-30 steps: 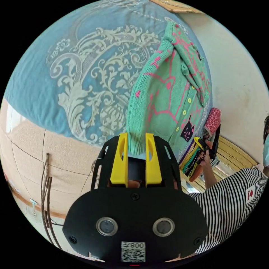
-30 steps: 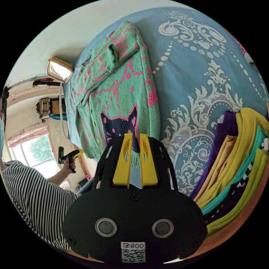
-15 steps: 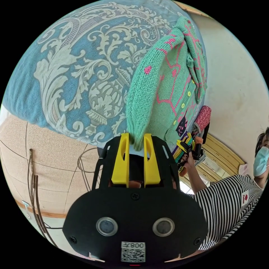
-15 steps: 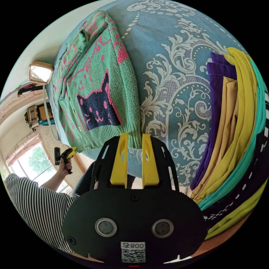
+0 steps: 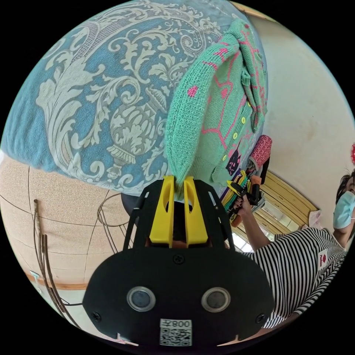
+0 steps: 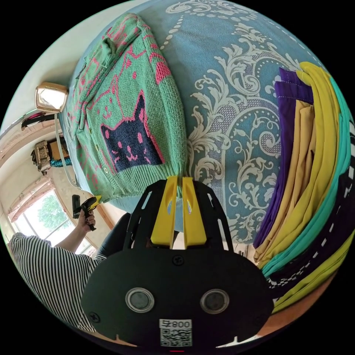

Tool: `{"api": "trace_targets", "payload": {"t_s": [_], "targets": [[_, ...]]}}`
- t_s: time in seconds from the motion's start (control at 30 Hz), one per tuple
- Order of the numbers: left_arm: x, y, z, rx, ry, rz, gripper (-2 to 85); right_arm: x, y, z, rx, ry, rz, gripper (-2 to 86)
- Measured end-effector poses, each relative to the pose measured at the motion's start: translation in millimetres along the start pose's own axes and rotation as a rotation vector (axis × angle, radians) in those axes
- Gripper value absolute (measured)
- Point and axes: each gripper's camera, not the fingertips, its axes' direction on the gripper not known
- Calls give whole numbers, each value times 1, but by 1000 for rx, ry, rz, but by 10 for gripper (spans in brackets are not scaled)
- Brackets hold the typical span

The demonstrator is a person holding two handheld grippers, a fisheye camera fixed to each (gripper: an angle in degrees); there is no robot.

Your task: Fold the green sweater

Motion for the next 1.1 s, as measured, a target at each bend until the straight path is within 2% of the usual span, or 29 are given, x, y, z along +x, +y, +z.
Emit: {"api": "trace_targets", "payload": {"t_s": [0.43, 0.7, 1.1], "targets": [[57, 21, -41, 21, 112, 56, 39, -23, -9, -75, 35, -80, -120, 18], [113, 15, -85, 144, 246, 119, 38, -46, -33, -132, 125, -167, -206, 17], [208, -34, -149, 313, 301, 308, 42, -91, -75, -217, 266, -200, -358, 18]]}}
